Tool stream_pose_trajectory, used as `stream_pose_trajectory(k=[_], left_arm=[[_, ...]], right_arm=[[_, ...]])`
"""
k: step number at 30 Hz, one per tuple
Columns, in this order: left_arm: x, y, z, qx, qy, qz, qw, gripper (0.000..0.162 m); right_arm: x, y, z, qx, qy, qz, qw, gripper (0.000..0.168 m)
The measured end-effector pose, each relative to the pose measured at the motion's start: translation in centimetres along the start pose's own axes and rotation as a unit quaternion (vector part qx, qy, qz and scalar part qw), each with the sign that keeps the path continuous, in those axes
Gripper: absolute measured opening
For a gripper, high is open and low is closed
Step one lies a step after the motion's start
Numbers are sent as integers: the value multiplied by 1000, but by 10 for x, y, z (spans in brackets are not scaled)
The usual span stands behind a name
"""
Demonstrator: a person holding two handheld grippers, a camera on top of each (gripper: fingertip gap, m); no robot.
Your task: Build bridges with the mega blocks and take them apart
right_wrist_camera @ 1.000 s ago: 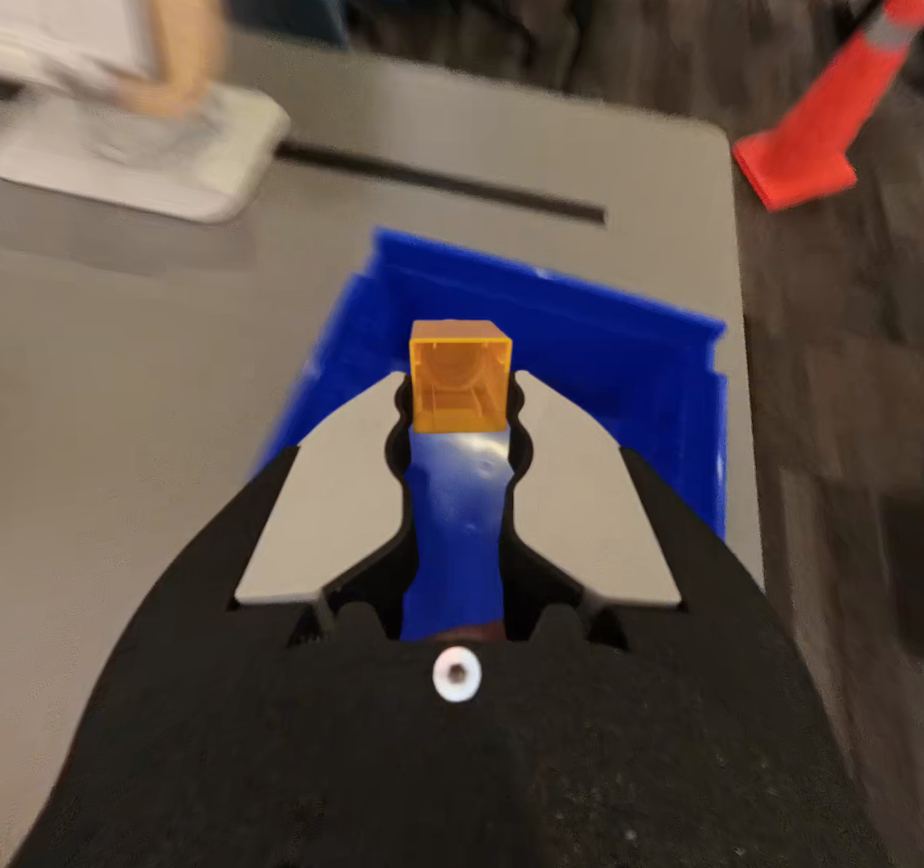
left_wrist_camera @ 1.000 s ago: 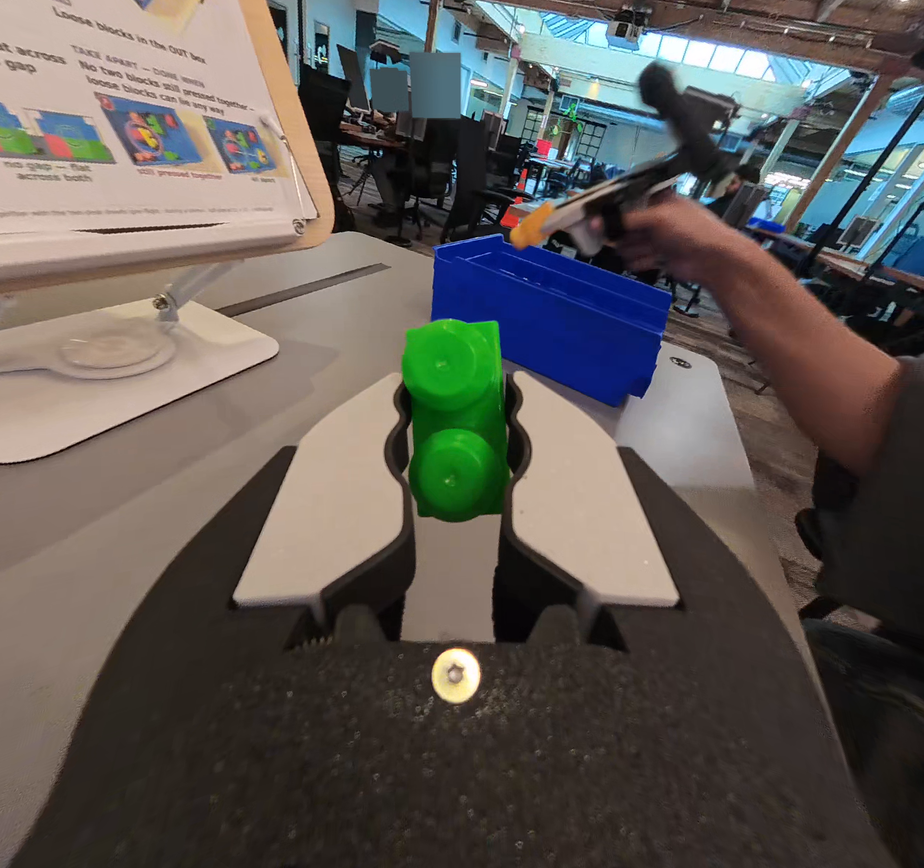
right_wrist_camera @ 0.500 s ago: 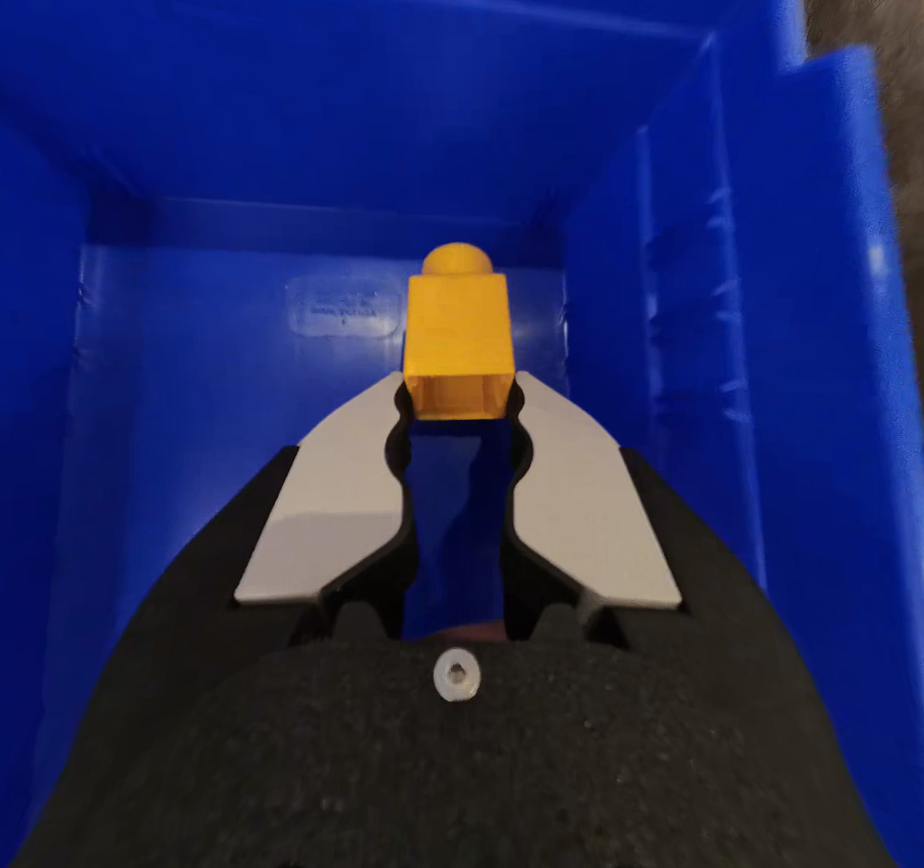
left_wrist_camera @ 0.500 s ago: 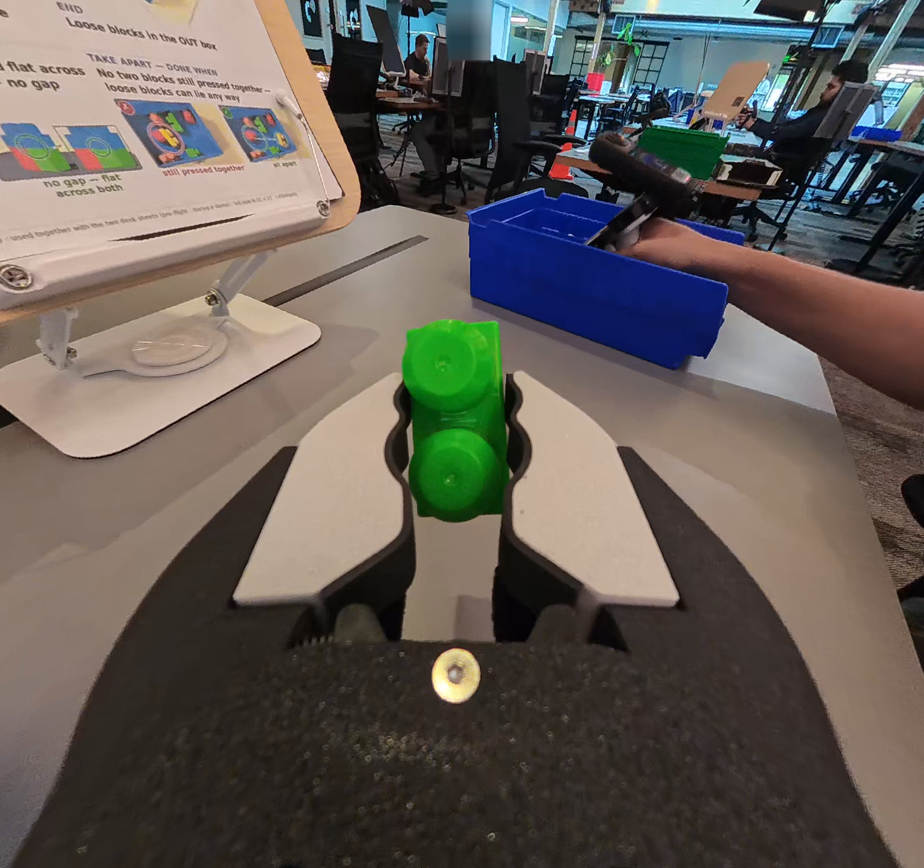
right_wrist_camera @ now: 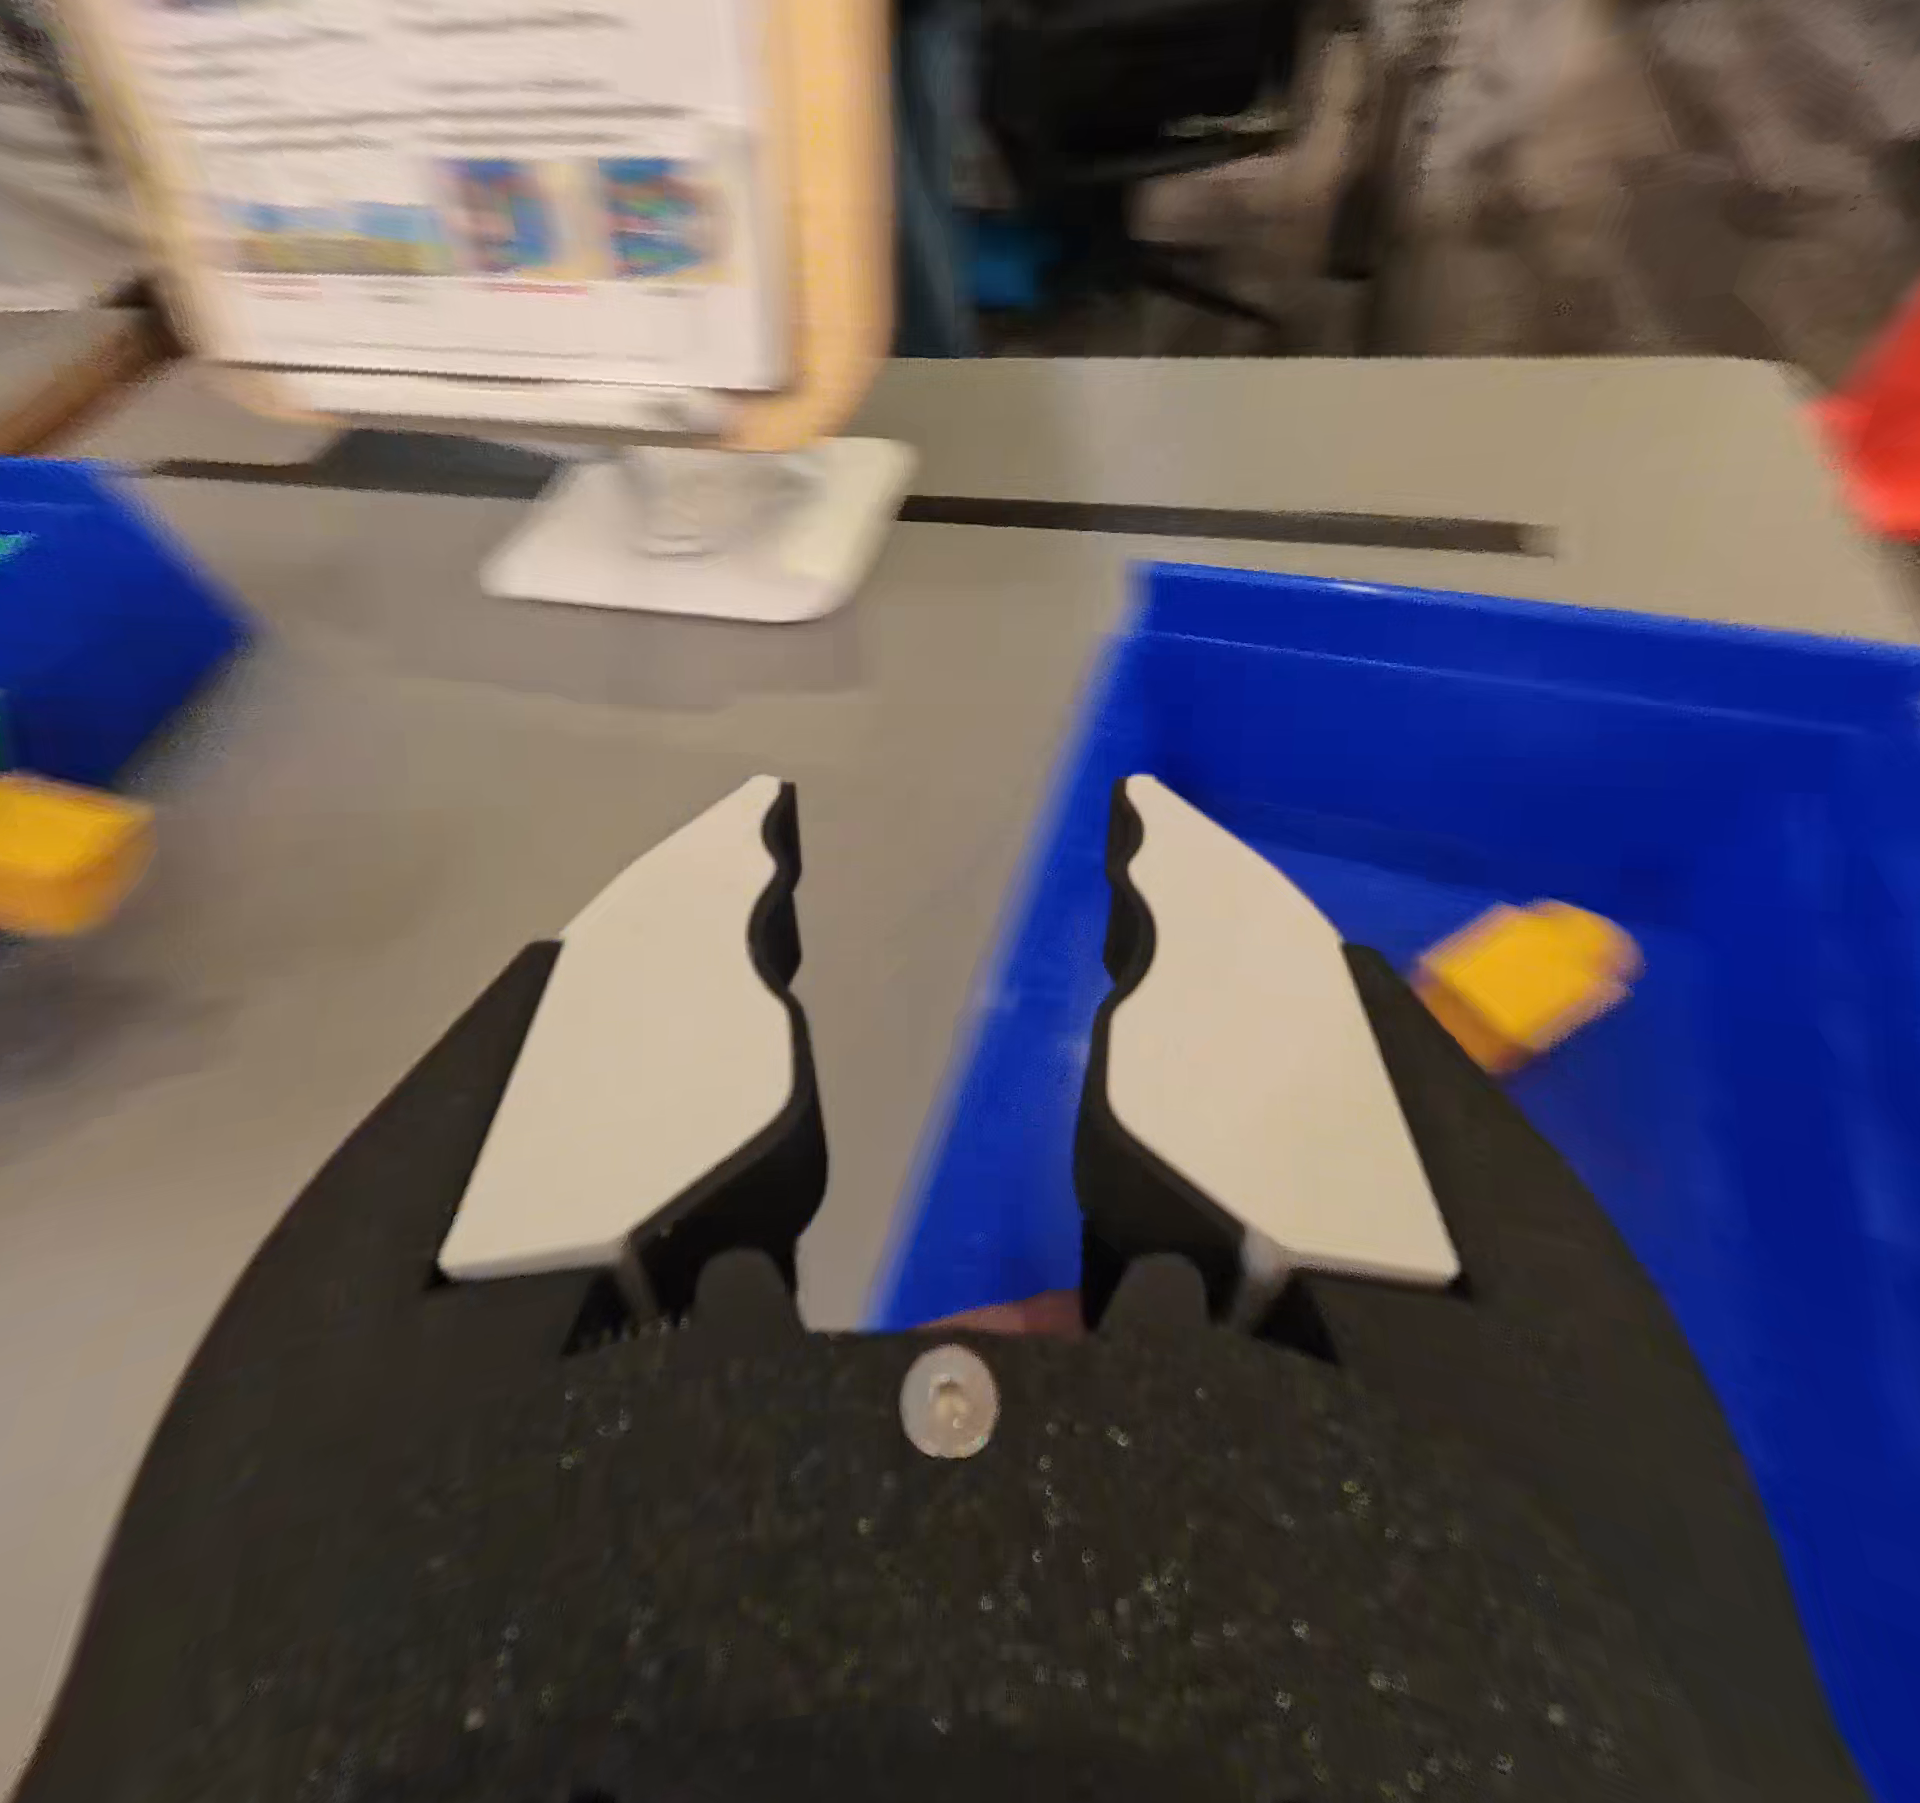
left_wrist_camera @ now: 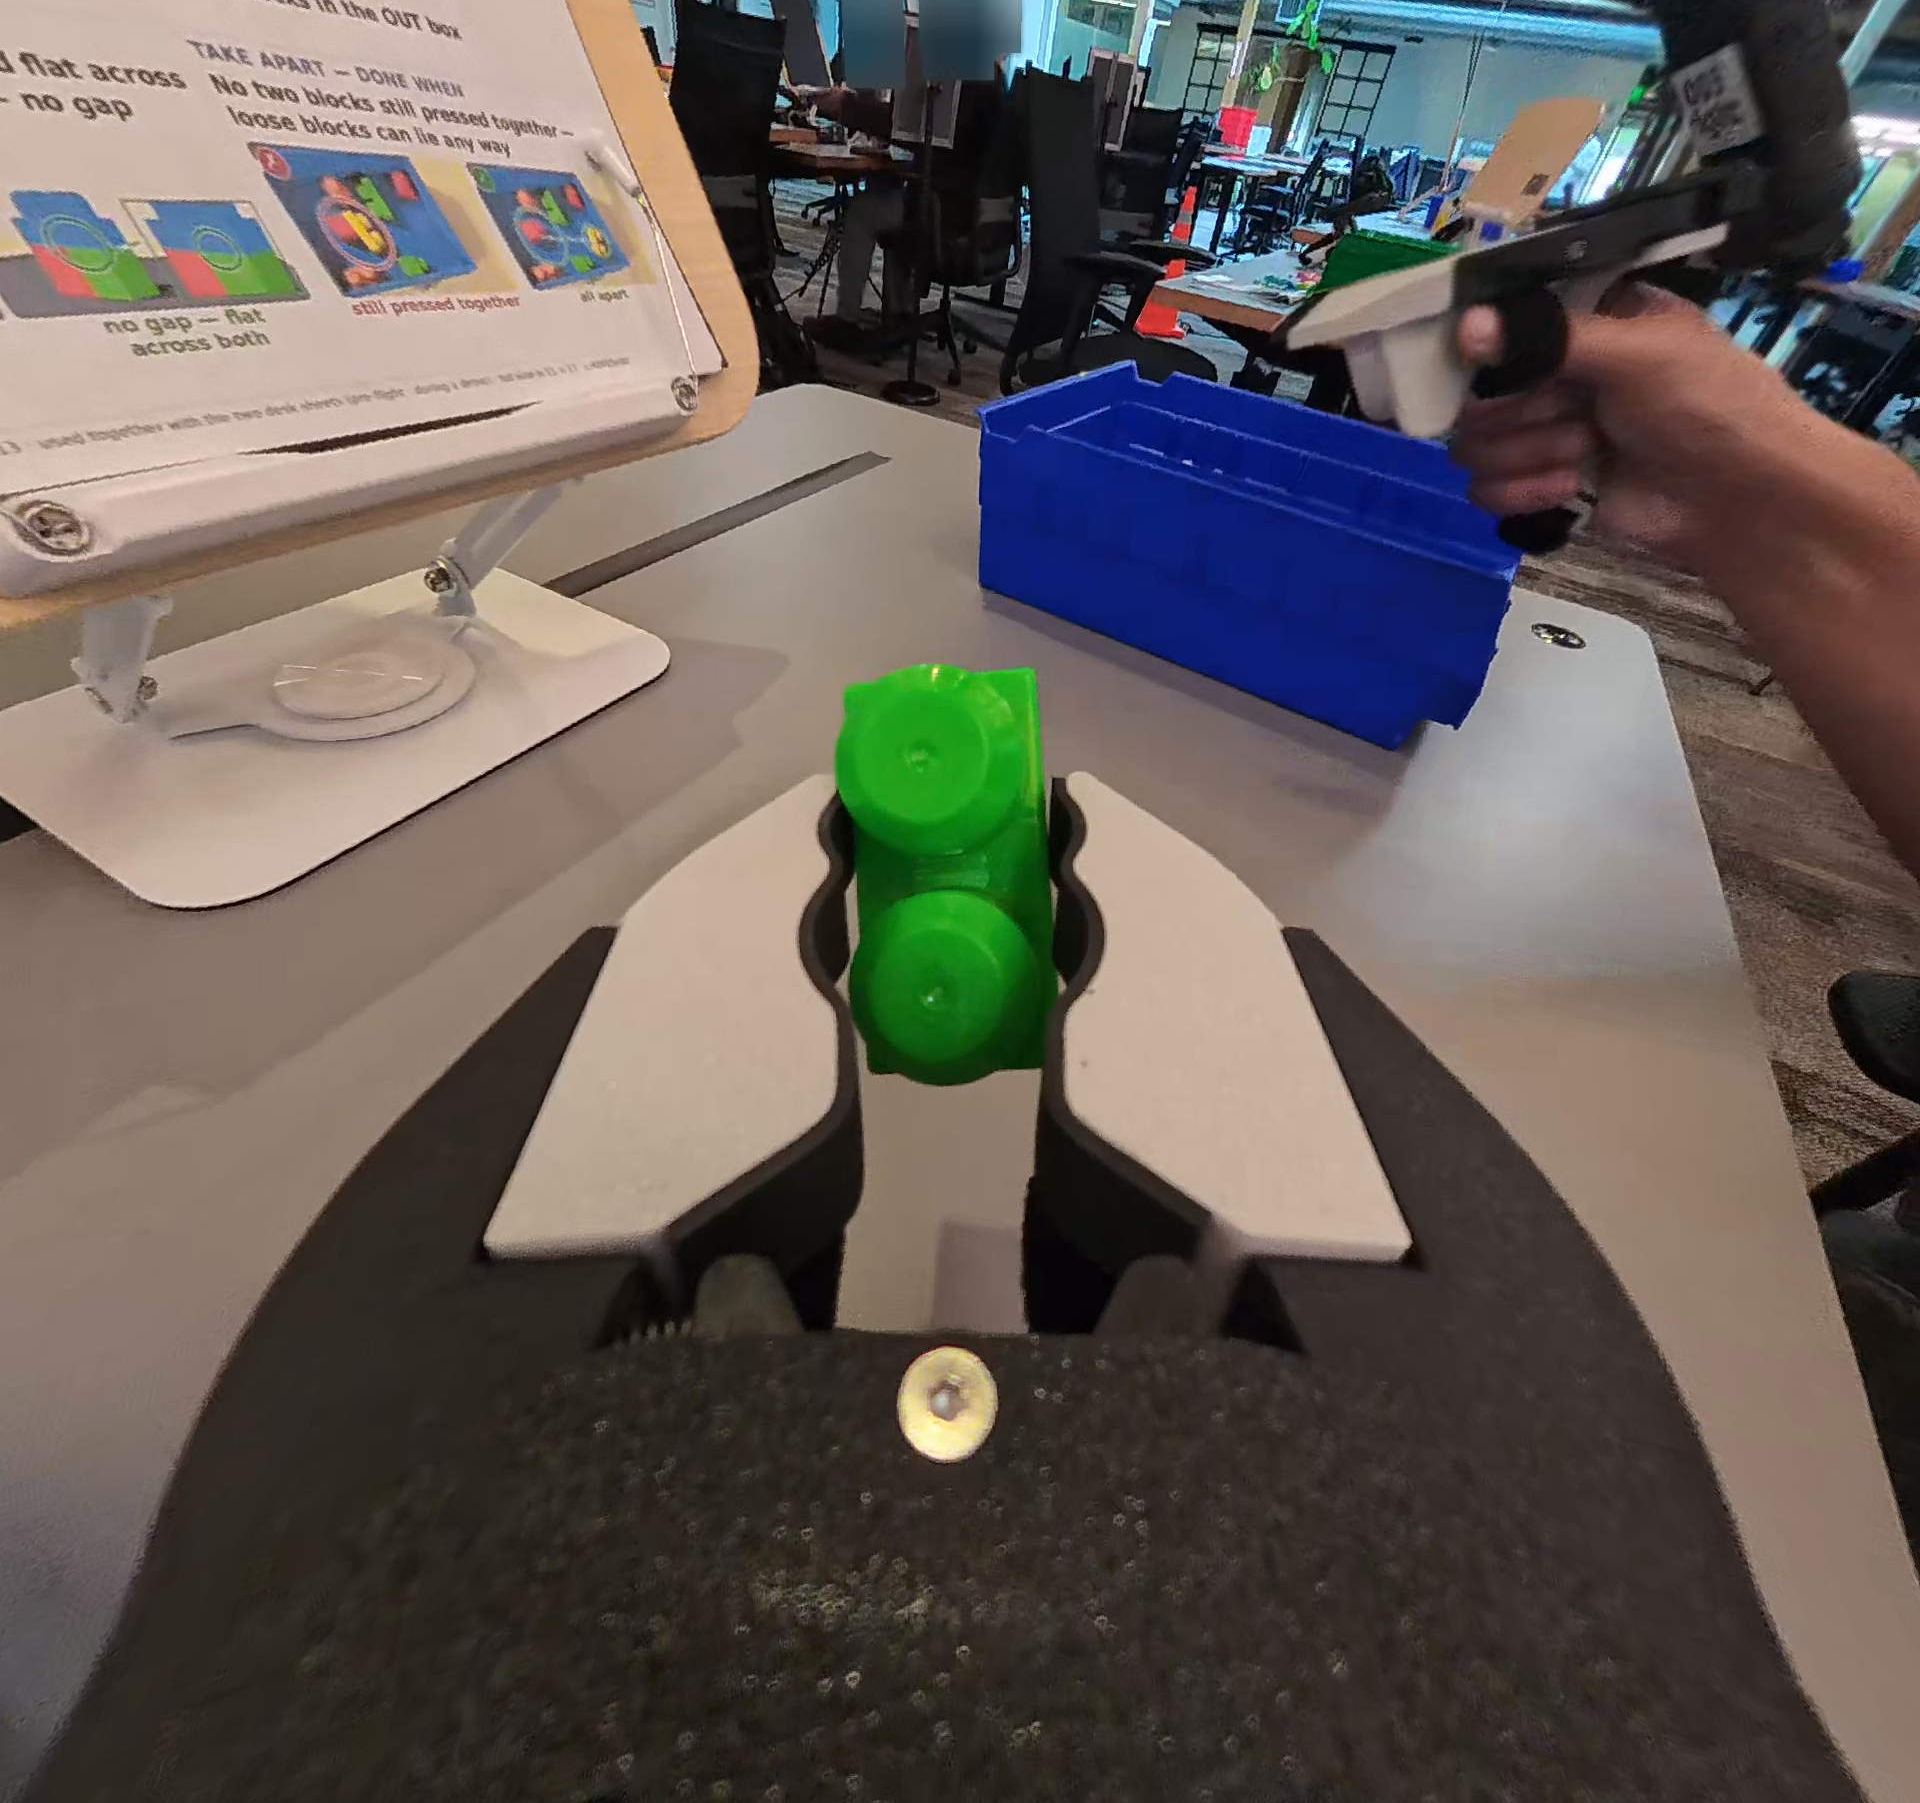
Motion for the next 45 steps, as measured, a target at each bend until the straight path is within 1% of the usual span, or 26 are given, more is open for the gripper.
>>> stream_pose_trajectory(k=[2, 3, 5, 8, 11, 14, 16, 17, 18, 20, 24, 27, 30, 33, 36, 38, 40, 43, 45], left_arm=[[-1, -3, -1, -2, 7, -3, 1000, 35], [-2, -5, -2, 0, 12, -2, 1000, 35], [-3, -9, -7, 8, 23, -4, 1000, 35], [-4, -15, -14, 5, 54, -6, 998, 35], [-6, -17, -21, 2, 100, -4, 995, 35], [-9, -17, -26, -3, 143, 0, 990, 35], [-11, -17, -25, -8, 151, -3, 988, 35], [-11, -17, -24, -11, 154, -5, 988, 35], [-12, -17, -23, -15, 161, -7, 987, 35], [-14, -17, -22, -18, 173, -11, 985, 35], [-15, -16, -26, 9, 177, 28, 984, 35], [-13, -18, -31, 36, 158, 69, 984, 34], [-15, -21, -31, 83, 95, 83, 989, 35], [-25, -28, -22, 92, 57, 79, 991, 35], [-30, -30, -20, 107, 31, 76, 991, 35], [-29, -30, -21, 105, 31, 75, 991, 35], [-26, -31, -25, 100, 40, 68, 992, 35], [-23, -32, -29, 100, 43, 60, 992, 35], [-22, -32, -30, 96, 46, 59, 993, 35]], right_arm=[[9, -1, 48, -18, -132, 19, 991, 61], [16, 2, 73, -32, -195, 31, 980, 60], [31, 14, 120, -75, -308, 57, 947, 61], [56, 35, 176, -145, -396, 77, 904, 62], [73, 44, 209, -177, -425, 84, 884, 63], [81, 45, 228, -190, -449, 94, 868, 64], [82, 45, 237, -194, -472, 102, 854, 61], [85, 46, 240, -197, -472, 114, 851, 60], [87, 48, 242, -204, -476, 120, 847, 57], [89, 53, 244, -212, -488, 126, 837, 42], [86, 59, 236, -231, -500, 118, 826, 37], [83, 63, 224, -245, -487, 119, 830, 36], [84, 72, 195, -268, -438, 153, 844, 36], [69, 71, 170, -290, -375, 170, 864, 36], [43, 53, 153, -295, -305, 150, 893, 36], [22, 39, 140, -302, -247, 134, 911, 36], [0, 20, 119, -290, -176, 102, 935, 37], [-33, -14, 72, -239, -47, 71, 967, 37], [-48, -34, 35, -165, 12, 74, 983, 37]])
Point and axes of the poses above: each gripper's, where its closed fingertips meet, x out along the fingers, y out of its underside, z = x × y across the jaws, the point moved 9 cm from there along -x, back along the fingers, and after that the axes turned 1 degree about z, right-handed, at the moved point
